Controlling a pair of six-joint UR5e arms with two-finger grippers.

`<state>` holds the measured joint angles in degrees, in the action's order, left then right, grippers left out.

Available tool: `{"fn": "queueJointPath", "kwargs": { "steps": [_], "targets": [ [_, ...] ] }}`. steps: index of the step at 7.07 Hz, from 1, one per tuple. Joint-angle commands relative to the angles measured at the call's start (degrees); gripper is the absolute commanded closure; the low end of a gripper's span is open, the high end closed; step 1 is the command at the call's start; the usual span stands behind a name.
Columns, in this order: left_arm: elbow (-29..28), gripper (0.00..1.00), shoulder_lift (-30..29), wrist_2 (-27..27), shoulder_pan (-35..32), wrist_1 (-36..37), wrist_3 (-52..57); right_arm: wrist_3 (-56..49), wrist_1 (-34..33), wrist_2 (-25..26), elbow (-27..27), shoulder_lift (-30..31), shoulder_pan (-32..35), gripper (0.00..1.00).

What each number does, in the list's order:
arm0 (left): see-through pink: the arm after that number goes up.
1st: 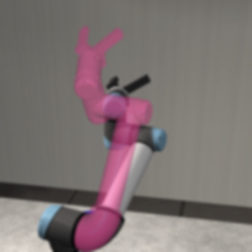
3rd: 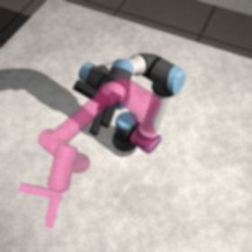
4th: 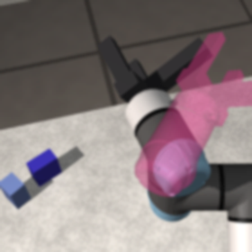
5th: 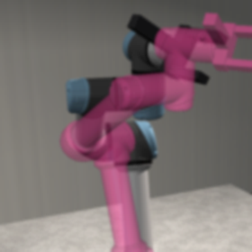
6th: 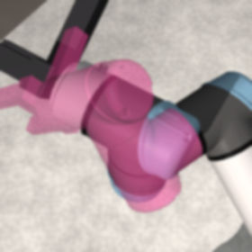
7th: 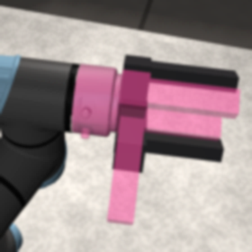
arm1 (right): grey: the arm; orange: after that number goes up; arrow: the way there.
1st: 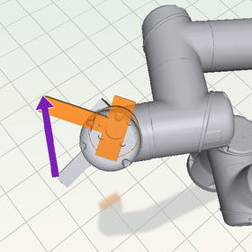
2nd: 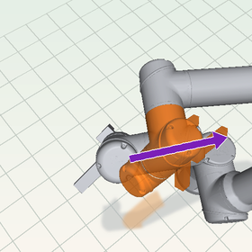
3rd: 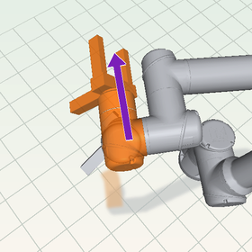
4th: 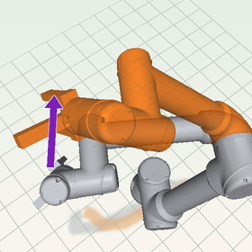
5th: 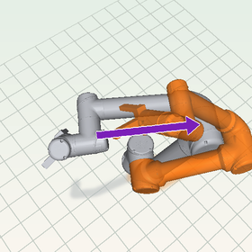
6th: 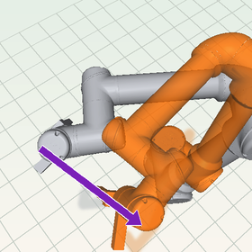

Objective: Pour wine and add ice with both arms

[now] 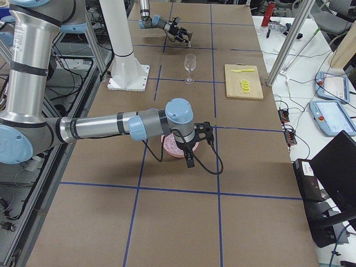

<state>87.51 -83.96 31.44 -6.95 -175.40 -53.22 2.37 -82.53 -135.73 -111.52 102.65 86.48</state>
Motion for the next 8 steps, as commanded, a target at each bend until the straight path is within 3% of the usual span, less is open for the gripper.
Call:
{"fn": "queueJointPath", "kwargs": {
  "steps": [1,7,8],
  "targets": [
    [-0.2,0.54,-0.7,0.0,0.0,0.0,0.0,0.0,0.0,0.0,0.0,-0.2,0.0,0.0],
    [-0.3,0.51,-0.8,0.2,0.0,0.0,0.2,0.0,0.0,0.0,0.2,-0.4,0.0,0.0],
    [-0.4,0.62,-0.8,0.2,0.0,0.0,0.1,0.0,0.0,0.0,0.3,-0.5,0.0,0.0]
  ]
}}
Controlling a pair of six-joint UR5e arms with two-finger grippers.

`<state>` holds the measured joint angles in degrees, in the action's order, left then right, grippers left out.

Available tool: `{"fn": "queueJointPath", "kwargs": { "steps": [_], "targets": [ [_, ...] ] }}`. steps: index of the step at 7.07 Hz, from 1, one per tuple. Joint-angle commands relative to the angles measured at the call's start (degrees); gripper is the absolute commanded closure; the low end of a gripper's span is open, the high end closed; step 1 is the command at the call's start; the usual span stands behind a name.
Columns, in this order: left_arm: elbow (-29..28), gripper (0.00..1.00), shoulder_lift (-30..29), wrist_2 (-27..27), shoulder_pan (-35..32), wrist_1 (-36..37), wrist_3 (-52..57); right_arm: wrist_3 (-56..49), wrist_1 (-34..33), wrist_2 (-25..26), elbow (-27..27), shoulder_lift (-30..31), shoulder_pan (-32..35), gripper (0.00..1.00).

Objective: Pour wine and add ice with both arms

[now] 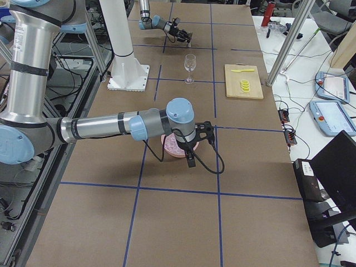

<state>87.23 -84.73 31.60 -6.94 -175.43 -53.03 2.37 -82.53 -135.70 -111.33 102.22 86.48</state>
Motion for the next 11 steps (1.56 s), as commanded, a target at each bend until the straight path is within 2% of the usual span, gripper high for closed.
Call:
{"fn": "queueJointPath", "kwargs": {
  "steps": [1,4,5,7,8,10,11],
  "targets": [
    [0.0,0.99,0.0,0.0,-0.1,-0.3,-0.1,0.0,0.0,0.0,0.0,-0.1,0.0,0.0],
    [1.3,1.0,0.4,0.0,-0.2,-2.8,0.8,0.0,0.0,0.0,0.1,-0.2,0.0,0.0],
    [1.8,1.0,0.7,0.1,-0.2,-3.9,4.5,0.0,0.0,0.0,0.1,-0.2,0.0,0.0],
    [4.1,1.0,0.4,0.6,-0.4,-12.1,17.5,0.1,0.0,0.0,0.2,-0.2,0.0,0.0],
    [6.5,1.0,-0.2,0.7,-0.9,-11.8,24.8,0.1,0.0,0.1,0.3,-0.2,0.0,0.0],
    [7.0,1.0,-3.8,9.0,-5.4,-10.3,25.9,0.1,0.0,0.0,0.4,-0.1,0.0,0.0],
    [7.3,1.0,-6.8,14.1,-8.8,-4.5,25.9,0.1,0.0,0.1,0.4,0.0,0.0,0.0]
  ]
}}
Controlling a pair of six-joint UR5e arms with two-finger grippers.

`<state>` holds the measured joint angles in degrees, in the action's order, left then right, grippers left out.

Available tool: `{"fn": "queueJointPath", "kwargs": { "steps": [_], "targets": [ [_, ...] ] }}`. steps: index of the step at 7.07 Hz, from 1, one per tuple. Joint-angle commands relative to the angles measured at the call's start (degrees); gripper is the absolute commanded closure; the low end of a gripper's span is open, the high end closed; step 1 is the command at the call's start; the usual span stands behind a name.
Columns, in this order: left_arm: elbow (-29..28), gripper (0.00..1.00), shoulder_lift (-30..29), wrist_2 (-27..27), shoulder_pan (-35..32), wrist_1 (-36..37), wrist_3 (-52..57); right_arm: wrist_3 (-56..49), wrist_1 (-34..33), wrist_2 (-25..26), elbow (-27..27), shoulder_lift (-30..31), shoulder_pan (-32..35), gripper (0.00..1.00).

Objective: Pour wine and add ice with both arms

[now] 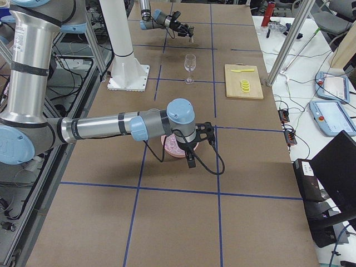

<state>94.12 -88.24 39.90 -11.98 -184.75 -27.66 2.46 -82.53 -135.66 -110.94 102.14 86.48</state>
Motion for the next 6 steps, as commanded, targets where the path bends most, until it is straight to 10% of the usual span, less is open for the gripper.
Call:
{"fn": "queueJointPath", "kwargs": {
  "steps": [1,6],
  "targets": [
    [2.2,1.0,-6.1,8.1,-5.3,10.5,0.5,0.0,0.0,0.0,0.0,0.1,0.0,0.0],
    [10.3,1.0,-21.5,8.0,-4.8,44.3,0.6,-0.1,0.0,0.1,0.2,0.4,0.0,0.0]
  ]
}}
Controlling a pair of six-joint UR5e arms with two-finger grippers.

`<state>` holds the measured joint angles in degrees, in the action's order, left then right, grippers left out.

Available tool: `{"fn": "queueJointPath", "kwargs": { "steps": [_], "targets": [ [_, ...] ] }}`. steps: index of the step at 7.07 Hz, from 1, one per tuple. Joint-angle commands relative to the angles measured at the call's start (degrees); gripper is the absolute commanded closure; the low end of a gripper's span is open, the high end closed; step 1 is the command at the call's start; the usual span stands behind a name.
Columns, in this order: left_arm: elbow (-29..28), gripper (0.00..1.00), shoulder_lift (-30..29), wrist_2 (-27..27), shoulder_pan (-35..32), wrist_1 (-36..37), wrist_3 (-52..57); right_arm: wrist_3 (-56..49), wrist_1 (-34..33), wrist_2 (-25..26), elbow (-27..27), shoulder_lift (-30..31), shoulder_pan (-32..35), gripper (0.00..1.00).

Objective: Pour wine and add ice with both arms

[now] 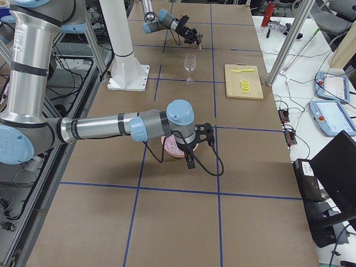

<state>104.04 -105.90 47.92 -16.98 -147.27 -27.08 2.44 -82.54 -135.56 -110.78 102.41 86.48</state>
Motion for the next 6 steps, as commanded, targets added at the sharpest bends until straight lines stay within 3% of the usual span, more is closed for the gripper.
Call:
{"fn": "queueJointPath", "kwargs": {
  "steps": [1,3,6],
  "targets": [
    [0.7,1.0,-6.4,-0.2,0.3,12.0,0.0,-0.1,0.0,0.0,-0.1,0.2,0.1,0.0],
    [1.6,1.0,-8.2,-0.4,0.6,15.8,0.1,-0.1,0.0,0.0,-0.1,0.3,0.1,0.0],
    [0.8,1.0,-10.4,-8.7,4.0,18.7,12.4,0.0,-0.1,0.0,0.0,0.4,0.1,0.0]
  ]
}}
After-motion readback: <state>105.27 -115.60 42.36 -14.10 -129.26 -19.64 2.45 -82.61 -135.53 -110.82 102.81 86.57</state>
